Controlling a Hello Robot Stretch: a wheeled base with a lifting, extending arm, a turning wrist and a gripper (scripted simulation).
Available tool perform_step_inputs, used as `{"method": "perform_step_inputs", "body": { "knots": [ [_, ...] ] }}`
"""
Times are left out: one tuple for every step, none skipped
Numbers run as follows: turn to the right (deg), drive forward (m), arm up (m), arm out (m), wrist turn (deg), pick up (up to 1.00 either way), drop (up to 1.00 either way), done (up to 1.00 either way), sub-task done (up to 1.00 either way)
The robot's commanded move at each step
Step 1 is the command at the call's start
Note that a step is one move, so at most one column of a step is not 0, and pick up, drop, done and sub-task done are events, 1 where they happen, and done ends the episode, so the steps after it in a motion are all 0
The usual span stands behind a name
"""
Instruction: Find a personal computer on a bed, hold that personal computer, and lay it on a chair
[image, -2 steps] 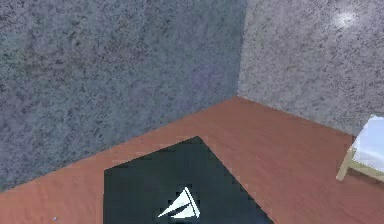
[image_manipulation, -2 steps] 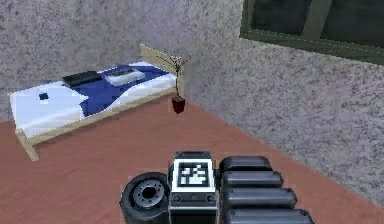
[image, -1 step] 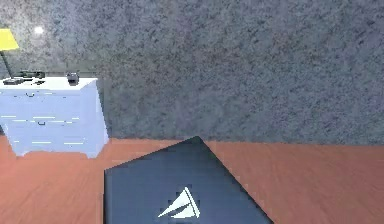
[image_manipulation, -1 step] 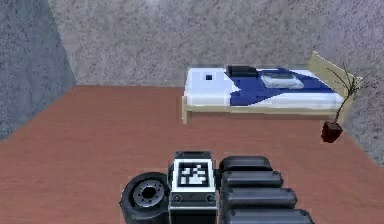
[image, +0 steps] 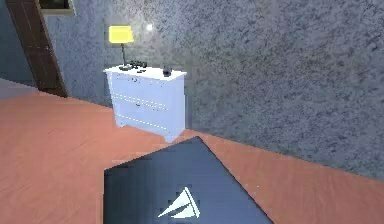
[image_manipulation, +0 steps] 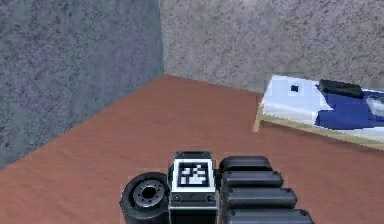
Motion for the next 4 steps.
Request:
{"method": "perform_step_inputs", "body": {
  "knots": [
    [0.0,0.15,0.0,0.0,0.0,0.0,0.0,0.0,0.0],
    [-45.0,0.0,0.0,0.0,0.0,0.0,0.0,0.0,0.0],
    [-45.0,0.0,0.0,0.0,0.0,0.0,0.0,0.0,0.0],
    [-9.0,0.0,0.0,0.0,0.0,0.0,0.0,0.0,0.0]
  ]
}}
